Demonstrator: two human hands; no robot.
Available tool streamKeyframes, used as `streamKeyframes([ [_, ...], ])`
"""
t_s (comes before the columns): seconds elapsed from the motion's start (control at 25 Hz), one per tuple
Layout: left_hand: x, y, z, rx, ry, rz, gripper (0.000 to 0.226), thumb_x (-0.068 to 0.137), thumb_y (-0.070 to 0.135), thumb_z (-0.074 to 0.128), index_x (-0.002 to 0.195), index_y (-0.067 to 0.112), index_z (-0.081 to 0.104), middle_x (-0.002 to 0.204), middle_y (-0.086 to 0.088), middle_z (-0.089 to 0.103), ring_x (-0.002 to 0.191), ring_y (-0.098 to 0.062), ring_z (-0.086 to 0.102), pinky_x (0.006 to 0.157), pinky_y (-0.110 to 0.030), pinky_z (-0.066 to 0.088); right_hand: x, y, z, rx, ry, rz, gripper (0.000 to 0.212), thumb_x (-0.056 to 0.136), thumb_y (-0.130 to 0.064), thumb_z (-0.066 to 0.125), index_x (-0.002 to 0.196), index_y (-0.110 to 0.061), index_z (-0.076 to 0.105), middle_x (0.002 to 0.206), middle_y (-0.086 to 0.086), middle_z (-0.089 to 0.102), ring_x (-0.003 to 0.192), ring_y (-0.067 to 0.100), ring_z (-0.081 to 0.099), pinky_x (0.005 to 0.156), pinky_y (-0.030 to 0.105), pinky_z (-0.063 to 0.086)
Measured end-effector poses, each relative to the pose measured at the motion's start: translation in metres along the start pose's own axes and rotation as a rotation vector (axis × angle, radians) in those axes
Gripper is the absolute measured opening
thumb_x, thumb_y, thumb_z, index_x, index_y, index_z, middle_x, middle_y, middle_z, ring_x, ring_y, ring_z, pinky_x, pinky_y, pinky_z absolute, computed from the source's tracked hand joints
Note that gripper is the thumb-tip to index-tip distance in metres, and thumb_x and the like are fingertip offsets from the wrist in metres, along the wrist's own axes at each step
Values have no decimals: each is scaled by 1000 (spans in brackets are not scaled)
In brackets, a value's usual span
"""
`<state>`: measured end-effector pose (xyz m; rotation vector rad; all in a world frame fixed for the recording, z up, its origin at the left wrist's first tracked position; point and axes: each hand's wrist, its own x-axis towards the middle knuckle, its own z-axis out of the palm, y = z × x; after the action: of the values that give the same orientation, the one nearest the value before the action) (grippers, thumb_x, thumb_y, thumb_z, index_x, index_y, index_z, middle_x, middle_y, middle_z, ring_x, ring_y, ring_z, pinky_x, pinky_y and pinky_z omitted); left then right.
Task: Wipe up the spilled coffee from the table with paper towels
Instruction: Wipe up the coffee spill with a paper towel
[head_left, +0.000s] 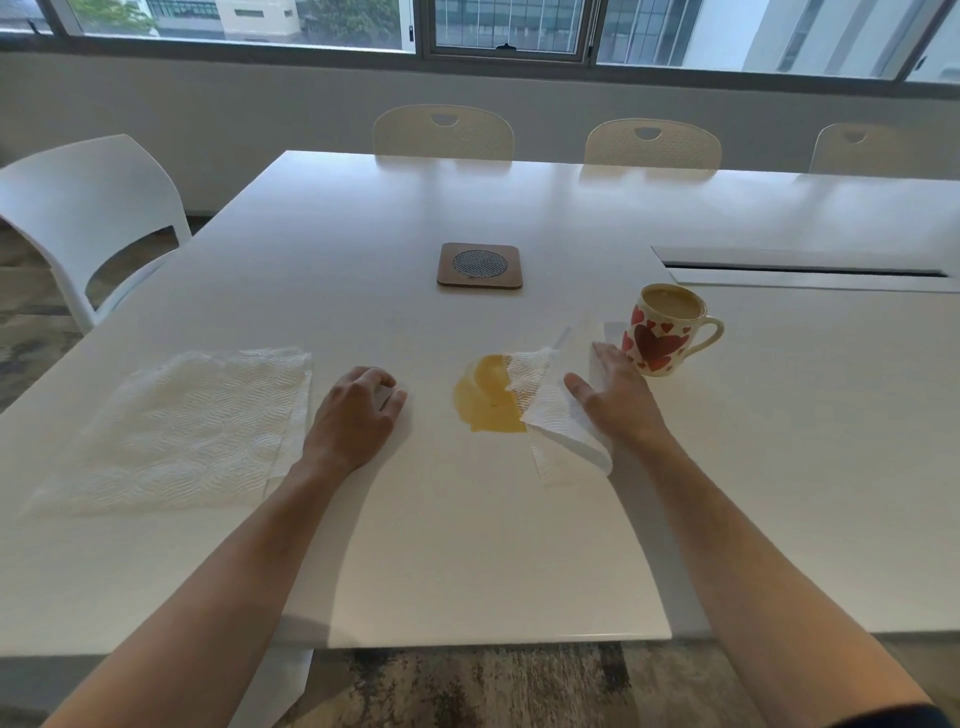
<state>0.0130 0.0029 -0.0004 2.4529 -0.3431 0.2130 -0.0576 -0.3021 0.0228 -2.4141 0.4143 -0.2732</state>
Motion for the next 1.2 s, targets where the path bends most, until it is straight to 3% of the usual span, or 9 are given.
streamKeyframes([
  [0.12,1,-1,1,12,3,4,22,91,32,60,104,15,66,117,-4,63,110,-25,57,95,-33,41,4,10,5,-356,-149,-58,73,98,-53,45,156,-13,24,166,6,15,154,23,6,122,47,11],
  [0.2,1,-1,2,25,5,8,22,91,32,60,105,15,66,118,-4,63,111,-25,57,95,-33,41,4,12,7,-465,-221,-105,72,100,-57,35,157,-15,19,167,2,11,154,21,1,121,54,8],
  [0.48,1,-3,3,38,8,8,22,92,32,59,106,16,66,120,-3,62,112,-25,57,94,-34,41,-1,15,11,-567,-340,-197,69,102,-56,12,159,-18,5,167,-1,-2,153,15,-9,122,54,-6],
  [1.2,1,-3,4,63,10,21,21,93,29,57,106,15,65,120,-4,63,111,-26,57,94,-34,42,2,-23,38,-580,-392,-252,66,103,-52,10,158,-17,-1,167,-1,-6,153,11,-12,121,51,-15],
])
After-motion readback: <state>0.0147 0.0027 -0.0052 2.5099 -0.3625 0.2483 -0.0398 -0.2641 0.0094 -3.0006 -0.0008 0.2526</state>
